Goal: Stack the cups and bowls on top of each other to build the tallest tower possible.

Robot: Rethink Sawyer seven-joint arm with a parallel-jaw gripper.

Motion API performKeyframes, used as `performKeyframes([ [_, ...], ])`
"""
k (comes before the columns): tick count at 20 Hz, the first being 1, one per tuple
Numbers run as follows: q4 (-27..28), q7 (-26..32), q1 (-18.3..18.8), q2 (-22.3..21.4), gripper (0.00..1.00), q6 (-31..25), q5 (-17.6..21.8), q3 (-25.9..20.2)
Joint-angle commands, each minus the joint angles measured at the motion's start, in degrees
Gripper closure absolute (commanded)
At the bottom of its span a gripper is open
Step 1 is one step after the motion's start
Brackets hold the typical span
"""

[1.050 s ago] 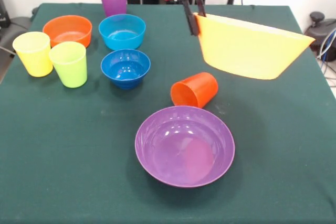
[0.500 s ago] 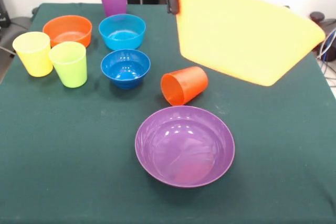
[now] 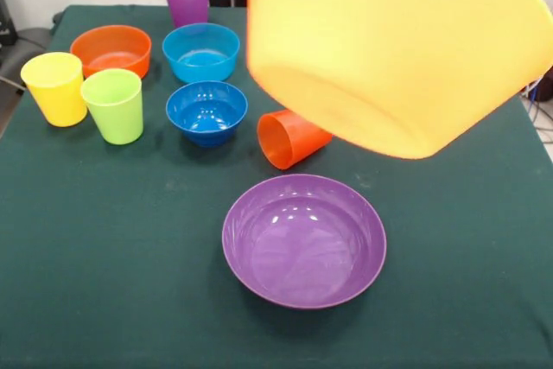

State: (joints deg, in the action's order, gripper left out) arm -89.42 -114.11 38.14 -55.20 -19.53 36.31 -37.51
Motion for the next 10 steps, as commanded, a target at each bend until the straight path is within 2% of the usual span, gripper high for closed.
performKeyframes([
  [1, 7.2, -4.9, -3.5, 3.1, 1.00, 2.6, 6.7, 9.9],
  [7, 8.0, -6.0, -4.6, 7.3, 1.00, 5.6, 6.6, 12.6],
  [10, 9.5, -5.7, -6.5, 7.5, 1.00, 9.0, 8.9, 15.6],
])
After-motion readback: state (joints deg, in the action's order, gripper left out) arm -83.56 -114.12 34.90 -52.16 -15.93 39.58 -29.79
